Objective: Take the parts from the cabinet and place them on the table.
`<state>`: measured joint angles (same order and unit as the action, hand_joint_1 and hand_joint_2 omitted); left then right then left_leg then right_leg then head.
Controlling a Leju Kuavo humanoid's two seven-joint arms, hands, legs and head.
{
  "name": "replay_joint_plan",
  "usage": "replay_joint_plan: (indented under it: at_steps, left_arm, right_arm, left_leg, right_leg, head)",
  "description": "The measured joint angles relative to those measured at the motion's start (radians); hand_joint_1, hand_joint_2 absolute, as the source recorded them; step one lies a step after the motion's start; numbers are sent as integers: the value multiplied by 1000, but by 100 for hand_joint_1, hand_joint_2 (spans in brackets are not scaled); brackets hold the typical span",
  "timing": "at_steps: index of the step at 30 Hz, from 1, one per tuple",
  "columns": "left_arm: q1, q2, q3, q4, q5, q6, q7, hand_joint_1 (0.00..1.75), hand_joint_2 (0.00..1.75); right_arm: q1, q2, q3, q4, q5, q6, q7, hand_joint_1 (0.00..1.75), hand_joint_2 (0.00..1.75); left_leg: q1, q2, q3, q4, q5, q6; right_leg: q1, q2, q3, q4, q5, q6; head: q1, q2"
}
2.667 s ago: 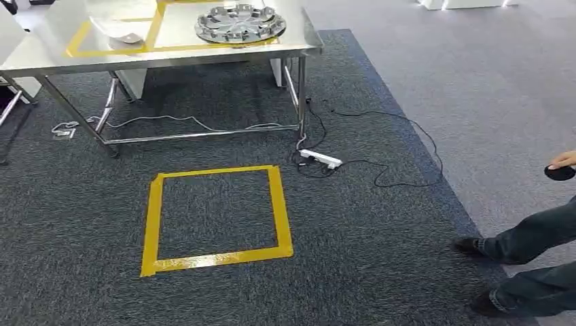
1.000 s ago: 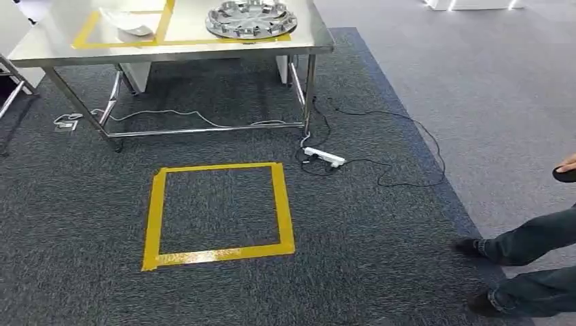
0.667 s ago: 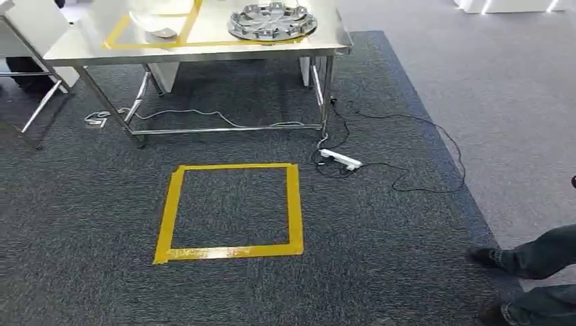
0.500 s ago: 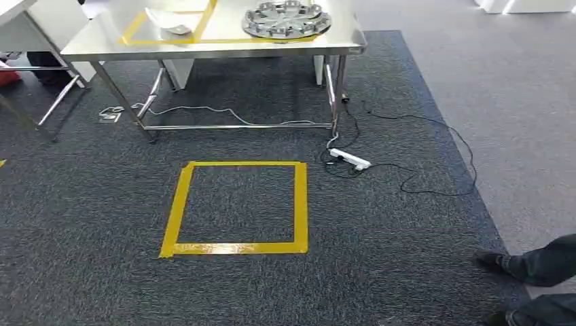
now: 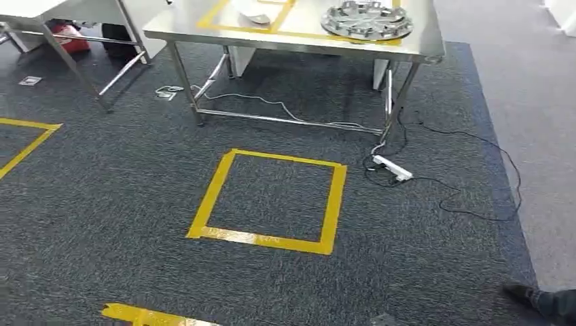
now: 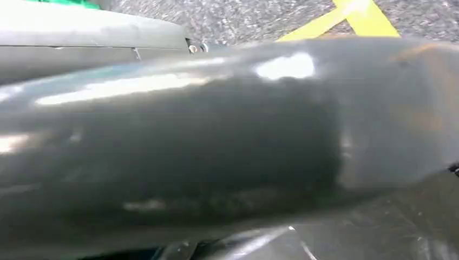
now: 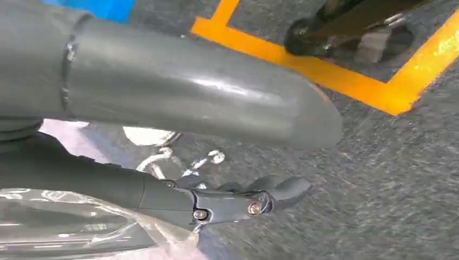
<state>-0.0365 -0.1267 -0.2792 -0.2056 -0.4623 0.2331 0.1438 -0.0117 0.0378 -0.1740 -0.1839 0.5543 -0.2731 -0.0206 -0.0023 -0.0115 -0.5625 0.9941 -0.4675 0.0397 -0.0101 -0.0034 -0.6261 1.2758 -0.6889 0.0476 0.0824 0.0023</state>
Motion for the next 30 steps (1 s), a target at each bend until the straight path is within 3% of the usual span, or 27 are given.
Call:
replay_joint_plan:
  at_steps: [1, 2, 4, 5, 6, 8, 10, 11, 12, 13, 15, 16, 17, 18, 19, 20, 21, 22, 25, 26, 27, 28, 30]
  left_arm:
    - [0, 0, 0, 0, 0, 0, 0, 0, 0]
    - [2, 0, 0, 0, 0, -2, 0, 0, 0]
    - [1, 0, 0, 0, 0, -3, 0, 0, 0]
    - [-2, -2, 0, 0, 0, -3, 0, 0, 0]
    - [-3, -4, 0, 0, 0, -3, 0, 0, 0]
    - [-4, -5, 0, 0, 0, -3, 0, 0, 0]
    - [-3, -5, 0, 0, 1, -3, 0, 0, 0]
    - [-3, -3, 0, 0, 1, -3, 0, 0, 0]
    - [-5, -3, 0, 0, 0, -4, 1, 0, 0]
    - [-6, -3, 0, 0, -1, -6, 2, 0, 0]
    - [-6, -3, 0, 0, -1, -6, 2, 0, 0]
    - [-5, -3, 0, 0, -1, -6, 3, 0, 0]
    - [-4, -2, 0, 0, -1, -6, 3, 0, 0]
    - [-4, -1, 0, 0, -1, -6, 3, 0, 0]
    - [-4, 0, 0, 0, -1, -6, 3, 0, 0]
    - [-4, 0, 0, 0, -1, -7, 3, 0, 0]
    - [-5, 0, 0, 0, -1, -14, 3, 0, 0]
    - [-8, 1, 0, 0, -1, -21, 3, 0, 0]
    - [-5, 2, 0, 0, -1, -23, 5, 0, 0]
    - [-7, 2, 0, 0, -1, -23, 5, 0, 0]
    - [-6, 3, 0, 0, -1, -23, 5, 0, 0]
    - [-7, 2, 0, 0, 0, -23, 5, 0, 0]
    - [-10, 1, 0, 0, 0, -23, 5, 0, 0]
  right_arm:
    - [3, 0, 0, 0, 2, 0, 1, 0, 0]
    - [6, 0, 0, 0, 4, -1, 0, 0, 0]
    - [7, 0, 0, 0, 8, -4, 0, 0, 0]
    - [6, 0, 0, 0, 9, -5, 0, 0, 0]
    - [6, 0, 0, 0, 9, -5, -1, 0, 0]
    - [7, 0, 0, 0, 10, -8, -1, 0, 0]
    - [6, 0, 0, 0, 11, -9, 0, 0, 0]
    - [5, 2, 0, 0, 11, -9, 0, 0, 0]
    - [6, 1, 0, 0, 11, -10, 0, 0, 0]
    - [7, 1, 0, 0, 11, -11, 0, 0, 0]
    - [12, 1, 0, 0, 14, -10, 3, 0, 0]
    - [13, 1, 0, 0, 15, -10, 3, 0, 0]
    - [13, 1, 0, 0, 16, -10, 3, 0, 0]
    - [11, 1, 0, 0, 17, -10, 3, 0, 0]
    - [10, 1, 0, 0, 17, -10, 3, 0, 0]
    - [9, 1, 0, 0, 18, -10, 3, 0, 0]
    - [10, 0, 0, 0, 19, -11, 3, 0, 0]
    - [9, 0, 0, 0, 20, -13, 3, 0, 0]
    - [0, 0, 0, 0, 24, -19, 4, 0, 0]
    - [-2, 0, 0, 0, 28, -19, 4, 0, 0]
    - [-4, 0, 0, 0, 29, -20, 4, 0, 0]
    - [-3, 0, 0, 0, 32, -21, 4, 0, 0]
    - [0, 0, 1, 0, 35, -21, 6, 0, 0]
  left_leg:
    - [-1, -15, -1, 0, 2, -1]
    - [-2, -31, -1, 0, 5, -2]
    - [-4, -61, 0, 1, 8, -6]
    - [-4, -74, 0, 1, 10, -9]
    - [-5, -83, -4, 2, 13, -14]
    - [0, -105, -15, 4, 18, -25]
    - [3, -134, -24, 0, 27, -42]
    - [3, -114, -26, 13, 21, -41]
    - [-2, -58, -44, 49, -12, -44]
    - [0, -26, -75, 114, -53, -50]
    - [7, -4, -148, 277, -127, -62]
    - [10, 0, -168, 322, -137, -67]
    - [13, 2, -158, 310, -118, -70]
    - [15, 7, -127, 255, -84, -72]
    - [17, 19, -77, 163, -39, -72]
    - [17, 42, -24, 68, -2, -71]
    - [11, 100, 10, 6, -3, -68]
    - [9, 85, 10, 4, -2, -54]
    - [2, 54, 2, 6, -6, -36]
    - [9, 43, 6, -2, 1, -25]
    - [10, 36, 5, -3, 3, -21]
    - [10, 26, 3, -3, 3, -16]
    - [7, 1, 1, -2, 3, -11]
  right_leg:
    - [0, 1, -19, 33, 2, -1]
    - [0, 2, -12, 12, 30, -3]
    - [0, 17, 62, -155, 131, -12]
    - [0, 51, 105, -245, 171, -19]
    - [-4, 113, 123, -284, 154, -27]
    - [1, 97, 123, -295, 157, -28]
    - [3, 70, 138, -301, 164, -41]
    - [-7, 48, 141, -312, 175, -45]
    - [-6, 38, 141, -316, 177, -51]
    - [-6, 22, 141, -316, 177, -53]
    - [-4, -14, 140, -315, 175, -54]
    - [-4, -32, 139, -315, 174, -53]
    - [-4, -48, 140, -315, 172, -51]
    - [-5, -61, 141, -314, 170, -49]
    - [-6, -75, 145, -314, 167, -45]
    - [-7, -86, 152, -313, 163, -40]
    - [1, -96, 154, -311, 157, -32]
    - [4, -104, 144, -307, 150, -24]
    - [0, -130, 168, -313, 147, -9]
    - [-5, -121, 163, -309, 138, -1]
    - [-6, -62, 150, -282, 114, 3]
    - [-7, -25, 122, -219, 76, 3]
    - [-7, -1, 35, -41, 0, 3]
  head:
    - [0, 0]
    - [0, 0]
    - [0, 0]
    - [0, 0]
    - [-2, 0]
    - [-3, 0]
    - [-3, 0]
    - [-2, 0]
    - [-8, 0]
    - [-16, 0]
    - [-15, 0]
    - [-15, 0]
    - [-16, 0]
    - [-16, 0]
    - [-16, 0]
    - [-16, 0]
    - [-16, 0]
    - [-15, 0]
    - [-9, 0]
    - [-9, 0]
    - [-2, 0]
    - [-1, 0]
    - [-1, 0]
